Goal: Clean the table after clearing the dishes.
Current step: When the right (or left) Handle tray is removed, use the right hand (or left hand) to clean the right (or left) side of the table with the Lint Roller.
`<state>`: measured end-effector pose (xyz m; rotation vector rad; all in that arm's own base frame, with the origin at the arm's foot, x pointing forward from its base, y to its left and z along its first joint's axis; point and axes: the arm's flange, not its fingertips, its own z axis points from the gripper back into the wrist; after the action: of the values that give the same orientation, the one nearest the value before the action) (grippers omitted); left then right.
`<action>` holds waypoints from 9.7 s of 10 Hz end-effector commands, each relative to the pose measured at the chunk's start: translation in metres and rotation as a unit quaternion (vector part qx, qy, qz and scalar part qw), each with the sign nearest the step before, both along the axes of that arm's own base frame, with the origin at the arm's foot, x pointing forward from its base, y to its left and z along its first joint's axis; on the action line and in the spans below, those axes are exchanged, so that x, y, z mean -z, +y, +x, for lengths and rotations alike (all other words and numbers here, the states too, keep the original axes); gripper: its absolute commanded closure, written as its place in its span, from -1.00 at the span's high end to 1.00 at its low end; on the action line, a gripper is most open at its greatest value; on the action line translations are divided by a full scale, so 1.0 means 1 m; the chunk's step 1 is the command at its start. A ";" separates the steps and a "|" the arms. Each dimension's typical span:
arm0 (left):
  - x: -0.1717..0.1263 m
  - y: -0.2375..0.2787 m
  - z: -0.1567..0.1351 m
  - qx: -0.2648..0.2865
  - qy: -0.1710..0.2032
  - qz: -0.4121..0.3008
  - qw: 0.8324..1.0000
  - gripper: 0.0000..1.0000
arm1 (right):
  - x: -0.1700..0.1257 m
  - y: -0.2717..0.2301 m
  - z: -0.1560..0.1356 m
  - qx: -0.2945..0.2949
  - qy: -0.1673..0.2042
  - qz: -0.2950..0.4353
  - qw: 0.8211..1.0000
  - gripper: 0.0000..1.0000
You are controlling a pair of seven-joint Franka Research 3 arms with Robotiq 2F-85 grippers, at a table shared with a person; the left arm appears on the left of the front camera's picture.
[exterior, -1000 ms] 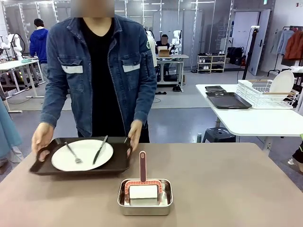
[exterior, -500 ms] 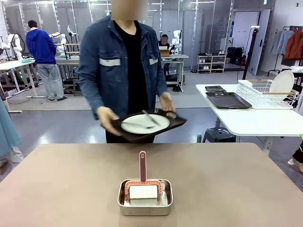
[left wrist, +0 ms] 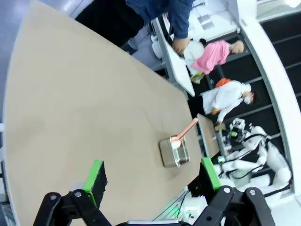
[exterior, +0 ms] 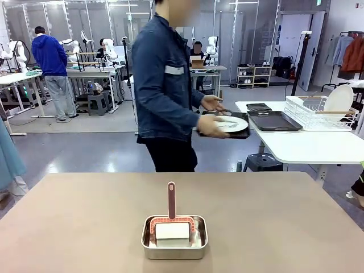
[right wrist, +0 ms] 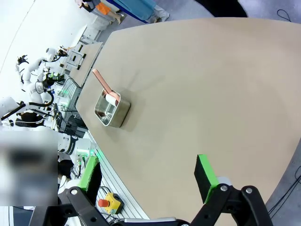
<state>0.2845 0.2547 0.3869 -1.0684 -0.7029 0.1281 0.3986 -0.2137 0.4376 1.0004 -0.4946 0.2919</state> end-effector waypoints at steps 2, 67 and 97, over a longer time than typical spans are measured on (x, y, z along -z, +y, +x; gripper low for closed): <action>-0.029 -0.104 0.039 0.052 -0.023 0.042 0.998 1.00 | -0.004 0.004 -0.003 0.007 0.012 -0.005 1.000 1.00; -0.156 -0.504 0.118 0.321 0.126 0.405 0.847 -0.61 | -0.004 0.004 -0.003 0.007 0.012 -0.005 1.000 1.00; 0.109 -0.168 0.176 0.217 0.217 0.164 0.938 -0.59 | -0.004 0.004 -0.003 0.007 0.012 -0.005 1.000 1.00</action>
<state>0.4733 0.0726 0.3018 -0.9132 -0.1322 -0.0570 0.3982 -0.2131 0.4382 0.9979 -0.4938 0.2901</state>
